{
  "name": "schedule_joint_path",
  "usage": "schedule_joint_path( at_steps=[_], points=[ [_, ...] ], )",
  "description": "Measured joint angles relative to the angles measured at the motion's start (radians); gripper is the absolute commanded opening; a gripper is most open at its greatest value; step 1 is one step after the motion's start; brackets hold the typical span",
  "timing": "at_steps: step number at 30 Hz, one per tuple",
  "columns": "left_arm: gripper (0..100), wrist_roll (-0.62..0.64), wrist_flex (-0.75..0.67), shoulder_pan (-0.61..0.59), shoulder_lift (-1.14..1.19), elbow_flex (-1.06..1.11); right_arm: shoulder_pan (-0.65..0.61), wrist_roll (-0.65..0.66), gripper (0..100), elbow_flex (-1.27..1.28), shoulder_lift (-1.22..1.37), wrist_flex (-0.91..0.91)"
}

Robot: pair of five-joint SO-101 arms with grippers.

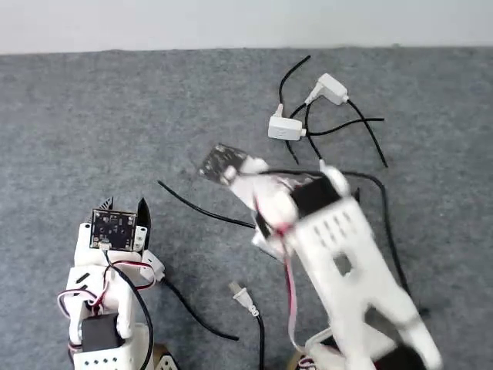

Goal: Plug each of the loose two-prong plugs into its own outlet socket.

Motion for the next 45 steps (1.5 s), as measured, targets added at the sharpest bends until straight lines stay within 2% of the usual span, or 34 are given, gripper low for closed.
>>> schedule_joint_path(
  at_steps=[5,13,16,22,26,33,45],
  points=[
    [18,0.0,0.0,0.0,0.0,0.0,0.015,-0.002,0.8,0.212,-0.341,-0.054],
    [18,0.0,0.0,0.0,0.0,0.0,0.273,-0.008,0.8,0.647,-0.859,-0.348],
    [18,0.0,0.0,0.0,0.0,0.0,0.313,-0.012,0.8,0.801,-1.028,-0.422],
    [18,0.0,0.0,0.0,0.0,0.0,0.384,-0.038,0.8,0.979,-1.321,-0.45],
    [18,0.0,0.0,0.0,0.0,0.006,0.448,-0.094,0.8,1.057,-1.32,-0.532],
    [18,0.0,0.0,0.0,0.0,0.006,0.474,-0.112,0.8,1.267,-1.32,-0.761],
    [18,-0.046,0.0,0.0,0.0,0.023,0.466,-0.12,0.8,1.338,-1.32,-0.825]
  ],
)
